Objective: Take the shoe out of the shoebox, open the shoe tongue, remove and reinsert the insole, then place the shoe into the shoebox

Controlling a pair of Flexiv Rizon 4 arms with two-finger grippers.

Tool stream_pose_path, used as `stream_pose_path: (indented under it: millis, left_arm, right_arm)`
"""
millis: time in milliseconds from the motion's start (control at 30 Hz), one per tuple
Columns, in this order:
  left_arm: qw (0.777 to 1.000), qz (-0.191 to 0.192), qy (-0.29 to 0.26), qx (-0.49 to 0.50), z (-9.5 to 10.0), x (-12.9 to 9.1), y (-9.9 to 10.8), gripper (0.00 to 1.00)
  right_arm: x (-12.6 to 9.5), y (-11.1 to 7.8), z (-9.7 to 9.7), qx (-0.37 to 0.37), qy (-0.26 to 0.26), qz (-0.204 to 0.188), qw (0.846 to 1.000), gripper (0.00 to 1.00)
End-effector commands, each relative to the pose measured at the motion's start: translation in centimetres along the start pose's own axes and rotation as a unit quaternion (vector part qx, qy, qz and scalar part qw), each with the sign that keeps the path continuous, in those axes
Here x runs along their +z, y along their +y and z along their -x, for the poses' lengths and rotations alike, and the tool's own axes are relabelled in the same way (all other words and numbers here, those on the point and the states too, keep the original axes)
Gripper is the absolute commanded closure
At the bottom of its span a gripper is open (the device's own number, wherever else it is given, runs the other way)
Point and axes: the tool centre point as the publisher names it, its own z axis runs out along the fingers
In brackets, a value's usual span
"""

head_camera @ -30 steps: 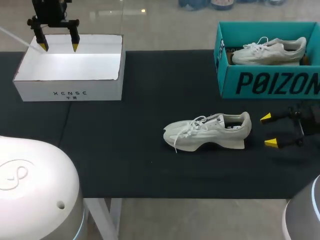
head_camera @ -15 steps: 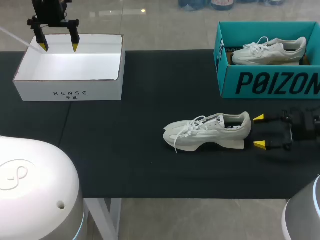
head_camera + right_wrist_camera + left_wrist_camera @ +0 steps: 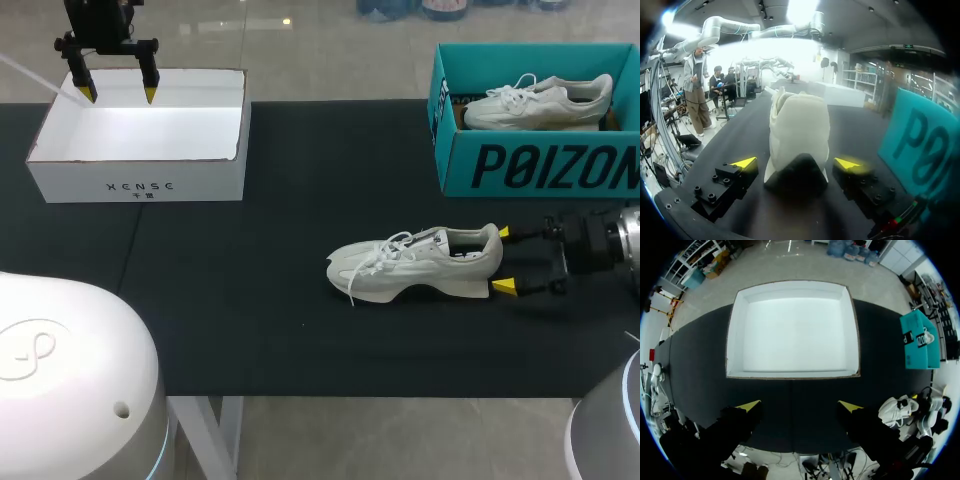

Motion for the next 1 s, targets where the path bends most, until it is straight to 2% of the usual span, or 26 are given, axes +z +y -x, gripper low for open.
stream_pose_path:
  millis: [33, 567, 1000]
  left_arm:
    - [1.0, 0.0, 0.0, 0.0, 0.0, 0.0, 0.0, 0.0]
    - [1.0, 0.0, 0.0, 0.0, 0.0, 0.0, 0.0, 0.0]
    - [1.0, 0.0, 0.0, 0.0, 0.0, 0.0, 0.0, 0.0]
  right_arm:
    - [0.7, -0.5, 0.6, 0.002, 0.006, 0.003, 1.0, 0.0]
    - [2.6, -0.5, 0.6, -0.002, 0.029, 0.007, 1.0, 0.0]
    - [3.1, -1.2, 0.3, 0.005, 0.035, 0.008, 0.999, 0.0]
